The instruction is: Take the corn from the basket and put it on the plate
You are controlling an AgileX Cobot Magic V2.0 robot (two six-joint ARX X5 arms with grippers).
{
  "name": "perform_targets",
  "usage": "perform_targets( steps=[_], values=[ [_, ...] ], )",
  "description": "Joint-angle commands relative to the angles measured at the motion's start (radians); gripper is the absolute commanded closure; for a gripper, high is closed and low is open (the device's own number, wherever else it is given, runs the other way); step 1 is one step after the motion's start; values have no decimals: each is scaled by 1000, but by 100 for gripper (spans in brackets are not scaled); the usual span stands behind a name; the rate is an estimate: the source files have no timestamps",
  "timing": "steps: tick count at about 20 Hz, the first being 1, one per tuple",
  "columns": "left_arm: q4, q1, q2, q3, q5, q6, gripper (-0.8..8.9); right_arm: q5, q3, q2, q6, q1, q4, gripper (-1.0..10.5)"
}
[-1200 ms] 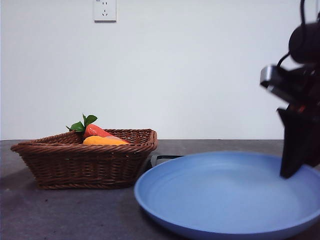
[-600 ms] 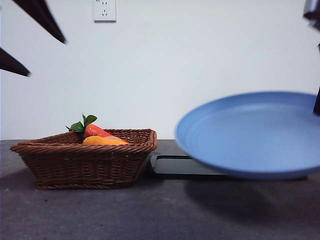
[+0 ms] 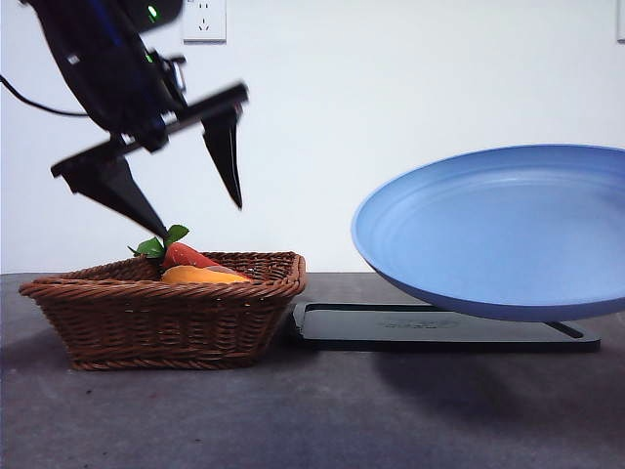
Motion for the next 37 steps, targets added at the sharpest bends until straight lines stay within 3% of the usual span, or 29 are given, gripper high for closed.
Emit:
perform_targets(
  steps=[1, 14, 18, 21, 31, 37],
  values=[
    [-10, -7, 65, 38, -12, -36, 385, -3, 13, 3, -14, 2, 11, 945],
    [30, -53, 260, 42, -17, -98, 387, -15, 13, 3, -26, 4, 19, 945],
    [33, -59, 258, 45, -15, -98, 536, -14, 13, 4, -26, 4, 19, 945],
    [21, -64, 257, 62, -15, -98, 581, -14, 13, 5, -26, 4, 19, 945],
    [-29, -58, 119, 103, -39, -61, 582, -14, 13, 6, -25, 4, 46, 945],
    [1, -95, -43, 103, -34, 13, 582, -32, 13, 86, 35, 4, 80, 945]
  ],
)
